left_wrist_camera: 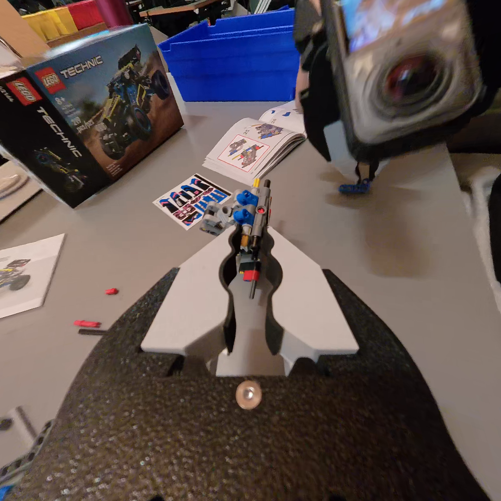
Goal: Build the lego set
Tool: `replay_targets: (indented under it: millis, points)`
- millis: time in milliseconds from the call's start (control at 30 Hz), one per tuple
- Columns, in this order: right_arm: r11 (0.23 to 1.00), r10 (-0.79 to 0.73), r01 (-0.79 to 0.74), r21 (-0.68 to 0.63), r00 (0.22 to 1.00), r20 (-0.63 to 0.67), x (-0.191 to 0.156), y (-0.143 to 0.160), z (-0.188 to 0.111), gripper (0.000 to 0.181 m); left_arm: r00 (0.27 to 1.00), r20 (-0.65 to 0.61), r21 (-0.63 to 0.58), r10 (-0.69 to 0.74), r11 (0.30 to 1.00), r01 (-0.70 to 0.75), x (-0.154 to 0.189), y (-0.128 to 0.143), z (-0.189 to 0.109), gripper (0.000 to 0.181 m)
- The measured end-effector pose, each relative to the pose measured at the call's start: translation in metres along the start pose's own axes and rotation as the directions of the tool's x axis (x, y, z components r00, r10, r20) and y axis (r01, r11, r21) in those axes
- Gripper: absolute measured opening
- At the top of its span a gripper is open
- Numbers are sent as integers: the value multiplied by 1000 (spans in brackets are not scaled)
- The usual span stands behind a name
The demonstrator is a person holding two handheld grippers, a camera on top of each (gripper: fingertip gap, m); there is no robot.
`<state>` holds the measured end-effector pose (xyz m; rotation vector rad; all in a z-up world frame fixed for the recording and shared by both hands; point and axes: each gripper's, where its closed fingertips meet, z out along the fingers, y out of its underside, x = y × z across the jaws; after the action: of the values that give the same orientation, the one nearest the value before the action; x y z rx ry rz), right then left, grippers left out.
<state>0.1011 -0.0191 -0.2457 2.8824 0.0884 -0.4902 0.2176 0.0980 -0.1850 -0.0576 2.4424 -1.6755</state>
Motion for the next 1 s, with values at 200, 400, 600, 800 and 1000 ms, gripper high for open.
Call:
replay_targets:
  millis: [200,400,600,800,1000]
  points:
    - [994,-7,15,111,997,-71,5,-10,-7,37,1000,10,44,8,999,-8,-3,-1,-11,12]
    - [962,-63,180,208,880,-470,25,-2,-23,42,999,-19,46,25,999,-24,2,0,-6,12]
    - [863,-192,479,161,605,-773,38,-21,-24,29,999,-33,37,36,999,-35,6,2,-3,12]
    - [766,-327,630,131,557,-764,33,-39,-24,26,998,-41,35,43,999,-42,10,1,0,12]
    - [767,-317,573,289,730,-605,24,-46,-18,6,999,-36,36,38,999,-37,9,1,-1,12]
